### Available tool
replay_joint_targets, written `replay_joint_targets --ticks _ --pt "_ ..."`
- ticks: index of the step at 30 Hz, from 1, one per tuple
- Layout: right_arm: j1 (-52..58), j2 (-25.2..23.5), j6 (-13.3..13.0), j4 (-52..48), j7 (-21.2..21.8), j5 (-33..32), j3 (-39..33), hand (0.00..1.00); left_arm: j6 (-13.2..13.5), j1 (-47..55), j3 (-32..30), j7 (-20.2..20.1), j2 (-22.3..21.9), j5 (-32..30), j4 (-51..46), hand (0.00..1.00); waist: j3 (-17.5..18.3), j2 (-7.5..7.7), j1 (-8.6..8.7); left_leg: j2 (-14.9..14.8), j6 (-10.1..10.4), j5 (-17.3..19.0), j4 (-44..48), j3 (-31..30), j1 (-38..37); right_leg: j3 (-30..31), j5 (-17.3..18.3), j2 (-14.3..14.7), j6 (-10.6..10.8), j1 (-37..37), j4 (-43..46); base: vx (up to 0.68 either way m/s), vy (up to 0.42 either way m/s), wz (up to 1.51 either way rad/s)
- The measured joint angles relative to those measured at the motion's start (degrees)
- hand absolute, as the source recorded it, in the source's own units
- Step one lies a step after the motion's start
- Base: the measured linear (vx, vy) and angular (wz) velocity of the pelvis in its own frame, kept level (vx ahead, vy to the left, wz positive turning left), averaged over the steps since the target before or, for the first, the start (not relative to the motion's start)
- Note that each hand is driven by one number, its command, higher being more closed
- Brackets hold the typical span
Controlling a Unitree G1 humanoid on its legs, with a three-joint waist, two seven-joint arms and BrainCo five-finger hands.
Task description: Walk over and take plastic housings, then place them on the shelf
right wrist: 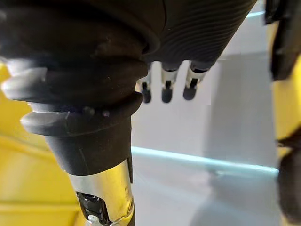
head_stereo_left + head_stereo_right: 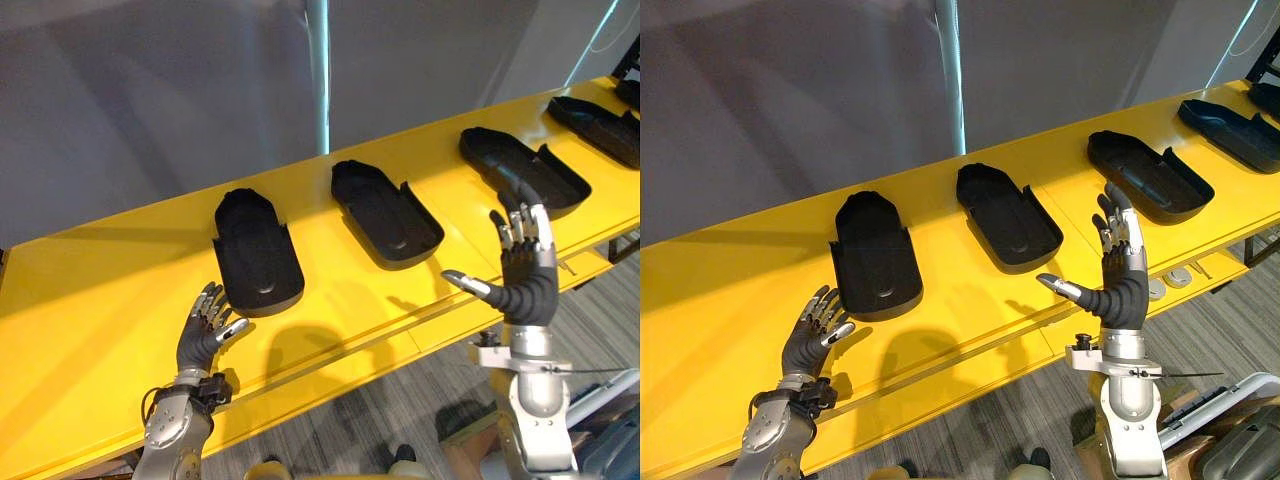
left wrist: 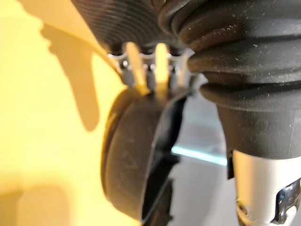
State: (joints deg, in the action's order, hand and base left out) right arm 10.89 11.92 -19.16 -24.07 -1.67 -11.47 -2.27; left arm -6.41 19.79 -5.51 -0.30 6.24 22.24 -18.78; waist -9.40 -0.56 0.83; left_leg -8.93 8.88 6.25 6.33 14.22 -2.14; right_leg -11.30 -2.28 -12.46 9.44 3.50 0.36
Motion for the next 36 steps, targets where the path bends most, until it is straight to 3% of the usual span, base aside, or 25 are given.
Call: replay_joint_targets --ticks 3,7,11,15,18,22,28,36 --pt "0.3 0.0 1.8 0.3 2.3 -1.3 0.0 0.00 0.1 0.6 -0.2 2.1 -0.1 -0.8 -0.8 0.00 0.0 0.06 0.07 0.0 0.0 -0.2 -0.1 -1.0 -0.1 -1.0 0.0 0.0 0.0 0.7 0.0 0.00 -0.001 0.12" --pt "0.1 -0.8 4.3 5.9 -2.9 0.7 0.0 0.00 0.6 1.8 -2.3 4.8 -0.9 -2.5 -1.5 0.00 0.4 1.19 -0.24 0.3 0.0 -1.8 -2.7 -1.3 -0.9 -1.4 0.0 0.0 0.0 0.6 0.0 -0.01 -0.011 0.08" --pt "-0.1 -1.7 4.4 8.4 -8.7 2.0 -3.1 0.00 1.1 3.4 -4.5 7.0 -2.5 -3.3 -2.5 0.00 0.4 1.26 -0.30 0.3 0.1 -1.9 -2.9 -1.3 -0.9 -1.5 0.1 0.0 -0.1 0.7 0.0 0.00 0.000 0.00" --pt "-2.5 -1.4 4.9 12.6 -9.3 1.3 -9.4 0.00 2.3 3.6 -7.0 8.9 -2.7 -4.3 -2.7 0.00 0.3 1.26 -0.24 0.3 0.1 -2.2 -3.0 -1.3 -0.9 -1.5 0.1 0.0 -0.1 0.7 0.0 0.00 0.000 0.00" --pt "-4.9 0.1 6.7 17.4 -7.9 1.0 -11.7 0.00 4.5 3.6 -9.3 9.2 -2.7 -4.4 -2.7 0.00 0.3 1.36 -0.24 0.4 0.1 -2.8 -3.9 -1.5 -1.1 -1.7 0.1 0.0 -0.1 0.6 0.0 -0.01 -0.004 0.04" --pt "-8.6 3.0 8.0 24.0 -2.6 -1.5 -12.4 0.00 6.5 3.0 -10.3 8.9 -2.7 -4.3 -3.1 0.00 0.3 1.41 -0.48 0.4 0.2 -3.5 -4.5 -2.5 -0.8 -2.8 0.1 0.1 -0.1 0.9 0.0 -0.01 -0.007 0.11" --pt "-13.1 6.6 9.8 33.2 5.3 -6.5 -12.3 0.00 7.4 1.7 -10.3 7.6 -1.9 -4.3 -3.1 0.00 -0.2 1.77 -1.59 0.5 0.2 -4.4 -5.4 -4.4 -0.9 -4.6 0.2 0.2 -0.3 1.9 0.1 0.00 -0.003 0.14" --pt "-18.6 9.4 10.5 40.5 10.4 -9.1 -12.2 0.00 8.0 0.8 -10.9 6.1 -1.6 -4.3 -3.1 0.00 -1.8 1.49 -2.16 0.6 0.2 -5.6 -6.2 -5.2 -0.9 -5.6 0.3 0.2 -0.4 2.0 0.4 -0.01 0.001 0.07"
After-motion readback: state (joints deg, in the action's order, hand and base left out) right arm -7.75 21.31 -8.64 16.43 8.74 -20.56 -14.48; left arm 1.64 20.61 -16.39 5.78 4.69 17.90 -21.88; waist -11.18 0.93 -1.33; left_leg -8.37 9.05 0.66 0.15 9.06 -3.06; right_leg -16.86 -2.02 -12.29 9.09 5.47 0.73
